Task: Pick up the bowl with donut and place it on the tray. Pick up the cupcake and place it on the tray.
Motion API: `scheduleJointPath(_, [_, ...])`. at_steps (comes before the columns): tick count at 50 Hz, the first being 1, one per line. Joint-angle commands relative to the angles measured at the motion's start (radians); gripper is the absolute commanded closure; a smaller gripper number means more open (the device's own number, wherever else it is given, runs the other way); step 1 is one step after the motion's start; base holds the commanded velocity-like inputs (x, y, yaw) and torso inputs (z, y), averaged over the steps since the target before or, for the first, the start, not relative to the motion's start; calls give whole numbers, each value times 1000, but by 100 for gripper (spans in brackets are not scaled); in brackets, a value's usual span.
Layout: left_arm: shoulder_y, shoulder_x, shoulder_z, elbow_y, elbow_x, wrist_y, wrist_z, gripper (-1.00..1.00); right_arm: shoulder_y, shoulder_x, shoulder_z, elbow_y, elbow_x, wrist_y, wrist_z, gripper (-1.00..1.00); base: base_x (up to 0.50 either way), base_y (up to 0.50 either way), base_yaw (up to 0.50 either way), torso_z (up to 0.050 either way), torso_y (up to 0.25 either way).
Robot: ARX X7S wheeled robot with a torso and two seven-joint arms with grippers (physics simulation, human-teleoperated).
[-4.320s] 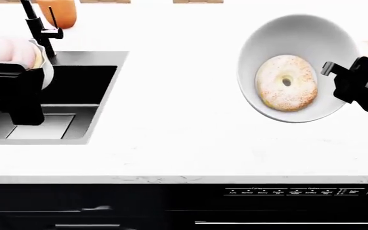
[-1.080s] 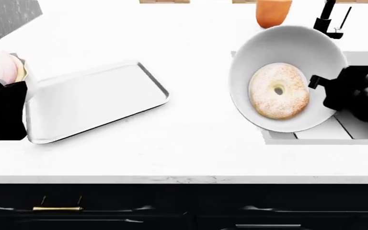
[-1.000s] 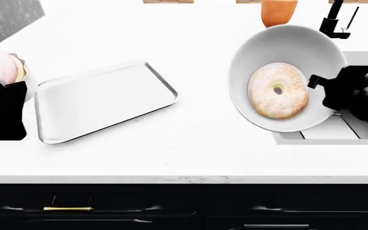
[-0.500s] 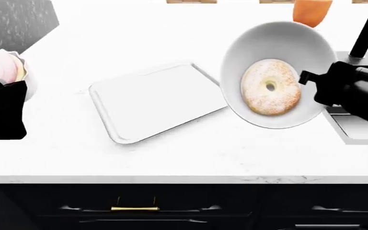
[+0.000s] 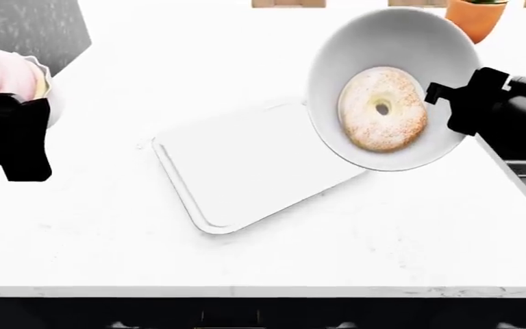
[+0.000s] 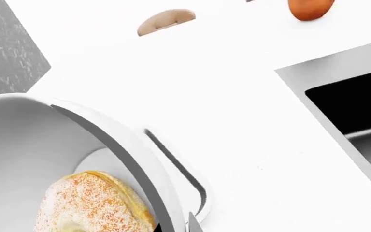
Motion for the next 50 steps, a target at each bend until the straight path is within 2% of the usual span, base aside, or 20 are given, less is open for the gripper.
scheduleJointPath(1, [-40,49,-13,-30,2,3,-18,100,89,-34,1,27,20,51,51,100,500,-62,0,0,0])
scheduleJointPath(9, [-68,67,-26,-46,-25,-24,-45,100,117,-43,5,4,93,34,138,100,500,-21,0,0,3])
scheduleJointPath(18, [-59,62,-30,-43,-21,-23,-42,100,175,-104,-11,2,89,57,177,100,0,0,0,0,3])
scheduleJointPath(28, [-53,88,-29,-54,-8,-28,-50,100,203,-193,-63,105,330,-66,427,100,0,0,0,0,0])
scheduleJointPath(33, [-50,93,-28,-54,-6,-31,-54,100,208,-244,-101,150,416,-112,495,100,0,0,0,0,2])
scheduleJointPath(39, [-34,97,-26,-56,10,-23,-44,100,184,-308,-133,186,436,-192,492,100,0,0,0,2,0])
scheduleJointPath(50, [-23,151,-21,-77,41,-28,-35,100,214,-462,-188,401,439,-200,417,100,0,0,0,0,1])
